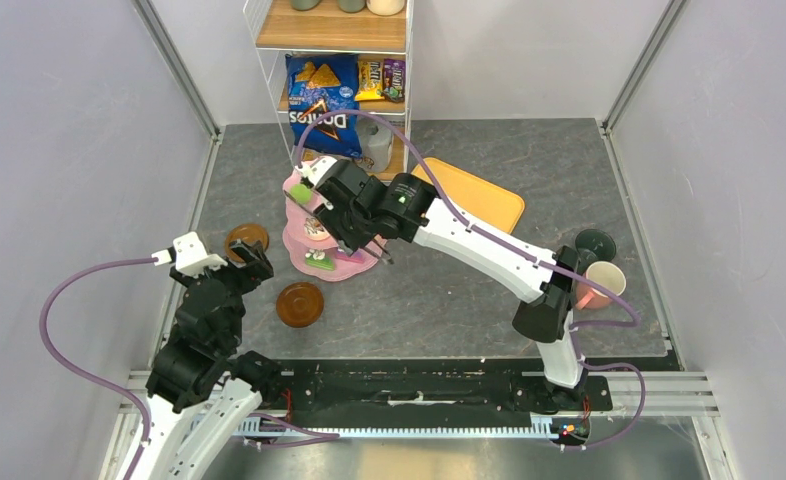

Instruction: Serve the afternoon tea

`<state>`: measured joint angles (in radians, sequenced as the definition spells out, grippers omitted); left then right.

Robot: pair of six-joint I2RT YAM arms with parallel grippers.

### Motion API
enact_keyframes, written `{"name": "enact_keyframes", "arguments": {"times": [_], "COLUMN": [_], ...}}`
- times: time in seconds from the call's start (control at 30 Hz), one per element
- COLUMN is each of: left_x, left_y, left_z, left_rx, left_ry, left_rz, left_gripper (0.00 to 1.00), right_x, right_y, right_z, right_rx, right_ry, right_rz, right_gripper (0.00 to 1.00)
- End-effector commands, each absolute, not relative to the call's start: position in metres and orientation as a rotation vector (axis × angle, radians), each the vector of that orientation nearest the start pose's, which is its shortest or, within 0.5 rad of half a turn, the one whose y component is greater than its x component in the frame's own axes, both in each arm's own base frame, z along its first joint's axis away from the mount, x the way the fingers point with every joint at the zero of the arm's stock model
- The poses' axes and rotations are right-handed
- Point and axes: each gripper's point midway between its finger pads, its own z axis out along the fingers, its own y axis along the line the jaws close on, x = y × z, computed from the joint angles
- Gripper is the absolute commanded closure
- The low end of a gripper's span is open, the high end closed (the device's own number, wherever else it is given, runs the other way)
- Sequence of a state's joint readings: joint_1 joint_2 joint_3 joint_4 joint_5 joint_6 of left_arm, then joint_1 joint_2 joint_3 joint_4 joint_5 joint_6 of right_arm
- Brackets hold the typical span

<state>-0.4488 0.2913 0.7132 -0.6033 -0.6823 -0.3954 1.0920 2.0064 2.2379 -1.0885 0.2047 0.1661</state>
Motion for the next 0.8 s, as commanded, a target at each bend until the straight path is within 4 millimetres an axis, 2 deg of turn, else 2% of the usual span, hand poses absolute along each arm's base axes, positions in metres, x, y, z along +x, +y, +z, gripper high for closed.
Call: {"name": "enact_keyframes", "arguments": {"times": [0.0, 0.43, 0.63, 0.77], "left_x": [0.201, 0.202, 0.202, 0.202], "left_y": [0.016, 0.015, 0.014, 0.015], "left_z": [0.272, 0.271, 0.271, 0.271], "left_rx": [-0.489, -0.483, -0.482, -0.484], "left_ry": [1.618, 1.624, 1.622, 1.623], "left_rz": [-0.038, -0.041, -0.042, -0.040], "left_gripper": [0.11, 0.11, 0.11, 0.11], "right_x": [0.268, 0.267, 0.265, 0.261], "right_y": [0.425, 0.428, 0.428, 0.426], "right_z": [0.262, 0.248, 0.254, 0.268], "right_rx": [-0.937, -0.950, -0.948, -0.939], "right_ry": [2.167, 2.199, 2.188, 2.162], "right_rz": [0.347, 0.376, 0.395, 0.439], "right_gripper": [0.49, 0.45, 0.43, 0.43]}}
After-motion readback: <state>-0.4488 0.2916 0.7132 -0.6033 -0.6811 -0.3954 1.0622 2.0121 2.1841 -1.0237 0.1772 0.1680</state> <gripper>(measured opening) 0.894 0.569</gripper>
